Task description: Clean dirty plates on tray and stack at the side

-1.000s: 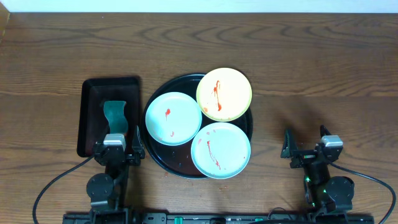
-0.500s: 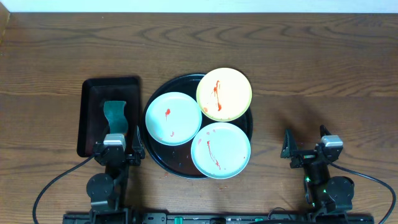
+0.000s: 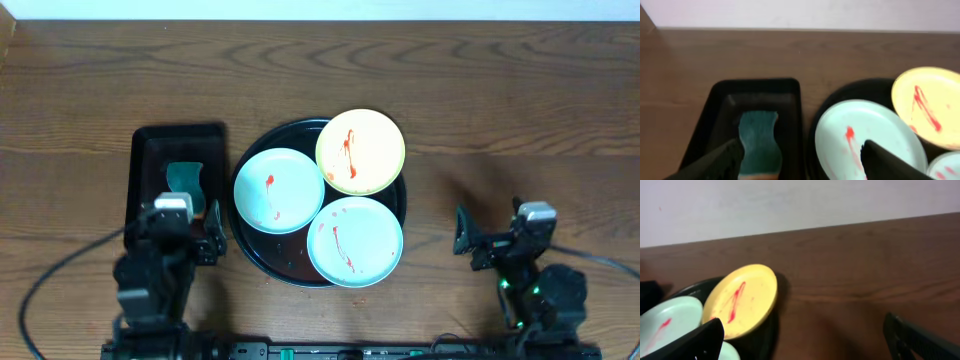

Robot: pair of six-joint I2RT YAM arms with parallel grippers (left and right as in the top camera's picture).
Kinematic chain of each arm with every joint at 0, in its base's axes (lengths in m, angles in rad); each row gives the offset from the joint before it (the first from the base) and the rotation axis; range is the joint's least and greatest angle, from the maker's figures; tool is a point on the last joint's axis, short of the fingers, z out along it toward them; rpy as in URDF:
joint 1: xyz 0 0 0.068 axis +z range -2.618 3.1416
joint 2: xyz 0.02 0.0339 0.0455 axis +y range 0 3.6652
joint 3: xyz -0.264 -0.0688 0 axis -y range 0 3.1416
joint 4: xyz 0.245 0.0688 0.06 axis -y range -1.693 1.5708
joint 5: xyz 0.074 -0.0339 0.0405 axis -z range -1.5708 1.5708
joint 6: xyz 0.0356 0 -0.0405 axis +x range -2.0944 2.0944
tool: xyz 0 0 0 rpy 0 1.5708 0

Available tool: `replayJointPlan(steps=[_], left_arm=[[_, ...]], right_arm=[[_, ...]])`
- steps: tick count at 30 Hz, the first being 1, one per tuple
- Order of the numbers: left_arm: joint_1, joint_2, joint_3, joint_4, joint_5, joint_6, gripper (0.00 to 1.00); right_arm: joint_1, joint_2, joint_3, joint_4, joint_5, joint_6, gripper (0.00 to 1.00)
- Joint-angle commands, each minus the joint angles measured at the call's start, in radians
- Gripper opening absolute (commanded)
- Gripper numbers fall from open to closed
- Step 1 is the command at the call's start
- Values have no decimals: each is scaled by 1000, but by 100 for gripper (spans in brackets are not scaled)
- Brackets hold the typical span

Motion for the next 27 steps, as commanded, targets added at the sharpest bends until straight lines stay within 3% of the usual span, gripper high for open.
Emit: replayJointPlan(steps=[1,8,12,16,18,27], left_arm=[[-4,143,177,-101,17,6,77],[-4,433,512,-406,17,6,77],[-4,543,627,-517,18,6,77],[-4,594,645,-531,17,6,77],[-4,606,644,-530,16,6,77],[-4,617,644,-521,77,6,77]], right_arm=[[3,150,165,-68,-17,11,99],[3,475,492,-327,-66,10,99],[3,580,564,-343,-87,15,99],[3,626,564,-285,-204,15,99],[3,653,564,-261,-249,15,94],[6,801,572,-283,-290,30,88]])
